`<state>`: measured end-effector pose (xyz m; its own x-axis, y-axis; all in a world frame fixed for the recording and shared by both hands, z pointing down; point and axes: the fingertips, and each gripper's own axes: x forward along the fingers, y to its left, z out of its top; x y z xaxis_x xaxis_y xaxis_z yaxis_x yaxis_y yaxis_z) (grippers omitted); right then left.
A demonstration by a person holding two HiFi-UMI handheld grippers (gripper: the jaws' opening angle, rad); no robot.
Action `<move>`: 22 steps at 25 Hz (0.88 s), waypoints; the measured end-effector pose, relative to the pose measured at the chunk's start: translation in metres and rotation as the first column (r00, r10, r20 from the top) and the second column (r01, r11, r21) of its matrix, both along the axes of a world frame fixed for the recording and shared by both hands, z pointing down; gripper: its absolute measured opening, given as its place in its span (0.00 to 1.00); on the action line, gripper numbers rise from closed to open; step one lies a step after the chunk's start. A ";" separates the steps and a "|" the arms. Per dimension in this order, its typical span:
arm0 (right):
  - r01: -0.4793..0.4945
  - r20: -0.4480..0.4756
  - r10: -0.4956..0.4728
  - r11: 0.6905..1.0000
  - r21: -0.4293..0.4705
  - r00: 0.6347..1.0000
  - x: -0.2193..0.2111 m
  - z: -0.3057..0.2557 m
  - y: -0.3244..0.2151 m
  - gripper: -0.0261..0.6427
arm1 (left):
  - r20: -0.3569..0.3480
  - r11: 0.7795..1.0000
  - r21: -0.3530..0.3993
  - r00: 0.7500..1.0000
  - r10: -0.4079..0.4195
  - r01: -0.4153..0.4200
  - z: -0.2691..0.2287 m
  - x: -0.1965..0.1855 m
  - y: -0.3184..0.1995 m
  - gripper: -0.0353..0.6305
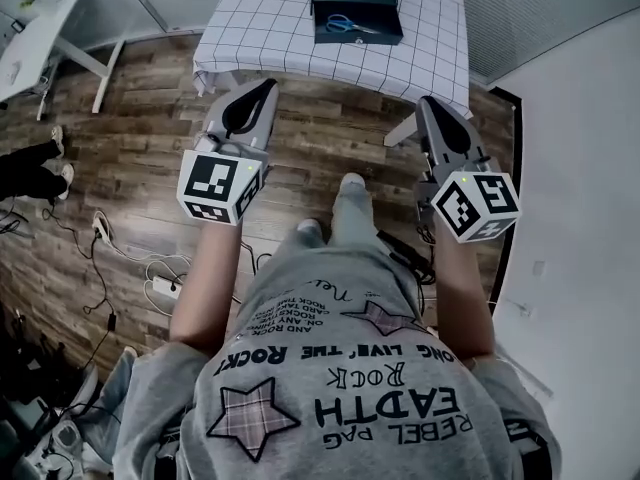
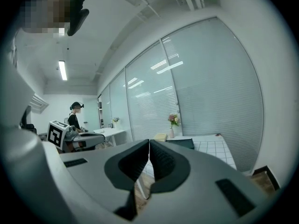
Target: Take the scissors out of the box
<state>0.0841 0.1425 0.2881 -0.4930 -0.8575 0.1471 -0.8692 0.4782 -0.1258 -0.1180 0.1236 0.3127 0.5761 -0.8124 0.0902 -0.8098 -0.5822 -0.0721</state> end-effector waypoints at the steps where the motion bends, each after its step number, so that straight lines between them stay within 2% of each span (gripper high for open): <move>1: 0.003 0.001 -0.003 1.000 -0.010 1.000 -0.001 0.003 -0.004 0.06 | -0.004 1.000 0.000 1.000 -0.002 0.002 0.002 -0.001 -0.002 0.06; 10: 0.074 0.022 -0.074 0.997 -0.007 0.997 -0.008 0.006 -0.070 0.06 | -0.016 0.998 0.009 0.998 -0.067 0.068 0.003 -0.007 -0.048 0.06; 15: 0.094 0.037 -0.093 0.995 -0.016 0.995 0.002 0.007 -0.124 0.06 | -0.022 0.995 0.017 0.995 -0.095 0.095 -0.001 -0.002 -0.092 0.06; 22: 0.170 0.059 -0.168 0.985 -0.029 0.984 0.018 0.016 -0.195 0.06 | -0.008 0.986 0.007 0.986 -0.167 0.167 0.004 0.014 -0.150 0.06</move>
<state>0.1025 -0.0527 0.3040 -0.6384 -0.7563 0.1428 -0.7676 0.6119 -0.1908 -0.1039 -0.0260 0.3171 0.4329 -0.8979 0.0796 -0.8962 -0.4383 -0.0693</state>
